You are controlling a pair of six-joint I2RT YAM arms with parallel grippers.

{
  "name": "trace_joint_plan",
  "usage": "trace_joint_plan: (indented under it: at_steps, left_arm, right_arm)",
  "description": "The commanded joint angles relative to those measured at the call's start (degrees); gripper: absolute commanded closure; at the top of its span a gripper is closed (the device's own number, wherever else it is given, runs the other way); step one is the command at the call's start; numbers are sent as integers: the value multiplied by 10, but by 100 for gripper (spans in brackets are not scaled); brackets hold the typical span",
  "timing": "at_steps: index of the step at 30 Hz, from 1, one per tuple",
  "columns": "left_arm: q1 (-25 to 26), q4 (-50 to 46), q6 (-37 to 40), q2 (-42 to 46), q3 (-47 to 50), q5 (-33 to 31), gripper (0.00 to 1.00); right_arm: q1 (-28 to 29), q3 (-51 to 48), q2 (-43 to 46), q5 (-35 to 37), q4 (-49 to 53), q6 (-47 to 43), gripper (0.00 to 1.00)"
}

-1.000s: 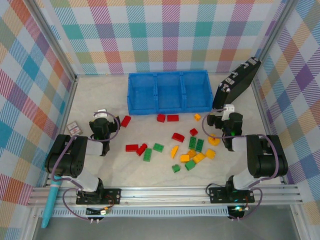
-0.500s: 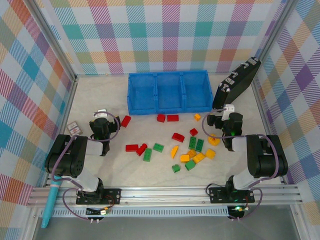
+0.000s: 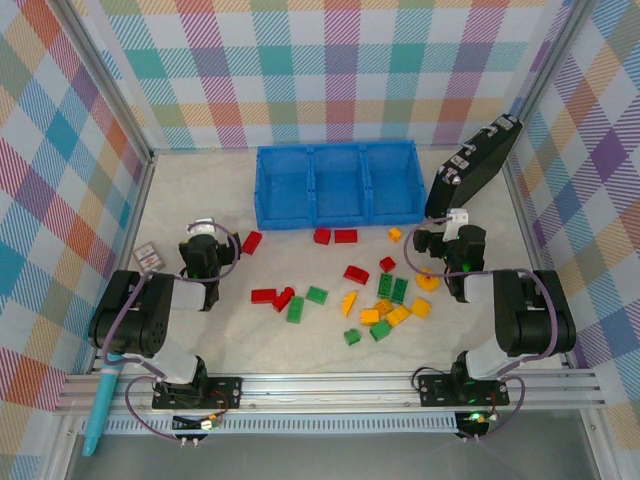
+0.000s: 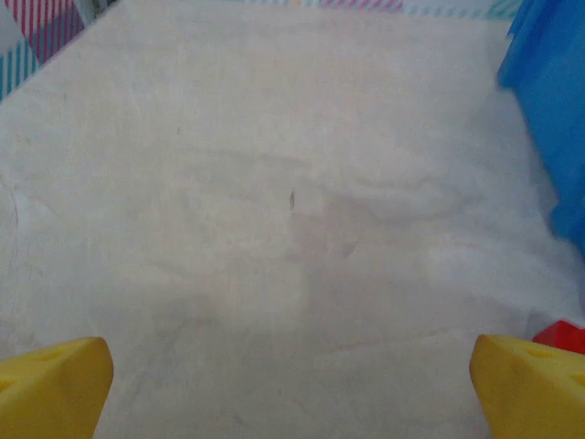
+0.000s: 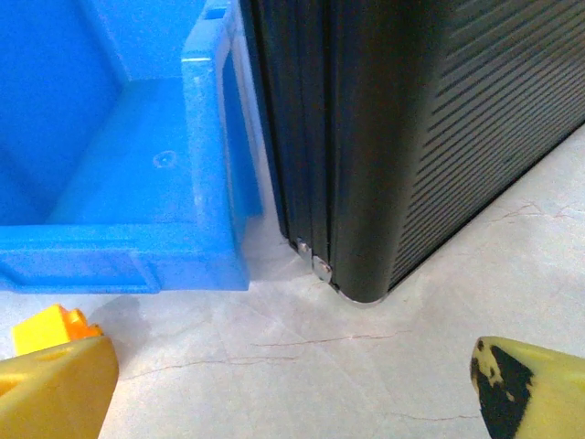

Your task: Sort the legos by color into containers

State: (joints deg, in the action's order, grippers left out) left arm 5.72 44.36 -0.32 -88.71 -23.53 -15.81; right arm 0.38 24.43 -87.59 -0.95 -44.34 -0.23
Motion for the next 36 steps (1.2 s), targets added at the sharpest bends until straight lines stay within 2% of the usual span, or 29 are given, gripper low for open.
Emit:
trace_joint_plan:
  at_steps: [1,3,5,10,14,19,25,31,36]
  left_arm:
    - [14,-174,12,86,-86,-27,0]
    - [20,-279,5,138,-145,-34,0]
    - [29,-349,-9,178,-201,-4,0]
    - [45,-525,-6,189,-371,83,0]
    - [56,-630,-2,177,-464,142,0]
    - [63,-701,25,162,-517,194,0]
    - [67,-712,33,164,-507,202,0]
    - [70,-717,49,165,-509,215,0]
    - [103,-755,89,148,-524,190,0]
  right_arm:
    - [4,22,68,-14,88,2,1]
    - [3,78,119,31,252,49,1]
    - [4,120,152,44,373,78,1]
    - [5,184,179,33,554,177,1]
    - [5,199,204,39,673,274,0]
    - [9,176,236,23,740,351,3]
    - [19,164,222,20,783,390,4]
    - [32,164,187,17,775,408,5]
    - [40,167,151,9,762,404,5]
